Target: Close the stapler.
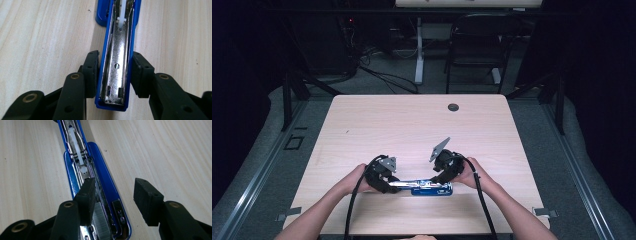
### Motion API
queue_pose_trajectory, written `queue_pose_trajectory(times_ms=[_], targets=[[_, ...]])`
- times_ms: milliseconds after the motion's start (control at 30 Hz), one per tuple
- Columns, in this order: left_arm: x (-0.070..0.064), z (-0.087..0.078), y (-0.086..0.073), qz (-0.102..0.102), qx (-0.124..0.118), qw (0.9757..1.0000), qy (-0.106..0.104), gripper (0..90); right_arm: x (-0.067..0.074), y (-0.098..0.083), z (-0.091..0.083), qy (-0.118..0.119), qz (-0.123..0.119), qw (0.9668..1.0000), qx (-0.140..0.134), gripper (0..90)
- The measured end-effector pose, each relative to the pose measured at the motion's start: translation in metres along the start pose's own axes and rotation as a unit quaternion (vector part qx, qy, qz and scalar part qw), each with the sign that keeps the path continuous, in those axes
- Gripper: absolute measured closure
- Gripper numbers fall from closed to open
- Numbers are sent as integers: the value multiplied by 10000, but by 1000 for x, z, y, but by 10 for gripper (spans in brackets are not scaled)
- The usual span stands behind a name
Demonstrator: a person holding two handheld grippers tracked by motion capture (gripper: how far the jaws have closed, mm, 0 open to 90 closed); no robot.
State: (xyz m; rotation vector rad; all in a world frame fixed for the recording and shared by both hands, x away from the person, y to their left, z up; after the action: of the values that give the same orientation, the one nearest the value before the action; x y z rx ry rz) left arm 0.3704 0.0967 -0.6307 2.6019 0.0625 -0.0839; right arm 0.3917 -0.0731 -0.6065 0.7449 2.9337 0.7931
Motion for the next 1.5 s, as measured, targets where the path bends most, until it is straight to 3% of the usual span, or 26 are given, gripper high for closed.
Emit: queue_pose_trajectory(times_ms=[567, 700, 900, 1100, 1167, 1200, 1233, 1500], targets=[[-1, -2, 0, 42, -5, 10000, 9, 622, -7, -9, -2, -111, 200, 9997, 113, 501], [-1, -2, 1, 54, -17, 10000, 28, 624, -9, -9, -2, -208, 292, 9993, 100, 416], [-1, -3, 1, 13, -20, 10000, 54, 623, -12, -11, -6, -121, 510, 9986, -1, 331], [-2, -5, 2, 64, -15, 10000, 56, 624, -15, -12, -12, -198, 645, 9976, -121, 267], [-2, -5, 2, 64, -58, 10000, 43, 625, -15, -12, -14, -217, 664, 9975, -110, 267], [-3, -6, 2, 78, -25, 9999, -62, 625, -15, -13, -14, -208, 667, 9975, -123, 266], [-2, -5, 3, 76, -53, 9999, 50, 625, -15, -13, -15, -212, 668, 9974, -150, 265], [-2, -8, 5, 94, -143, 9998, 43, 626, -16, -14, -19, -317, 702, 9969, -161, 249]])
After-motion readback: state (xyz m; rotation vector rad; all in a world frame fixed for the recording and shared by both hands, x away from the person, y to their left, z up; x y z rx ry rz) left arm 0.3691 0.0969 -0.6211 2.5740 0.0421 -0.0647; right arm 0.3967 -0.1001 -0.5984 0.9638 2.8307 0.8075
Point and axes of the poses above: each handheld gripper's, and its own axes: z roughly forward along the jaws, y roughly out of its top, x roughly to its left, the point moved 9 cm from there along z, roughly forward along the jaws, and after that the axes turned 8 degrees about z, right-handed, at the moved point
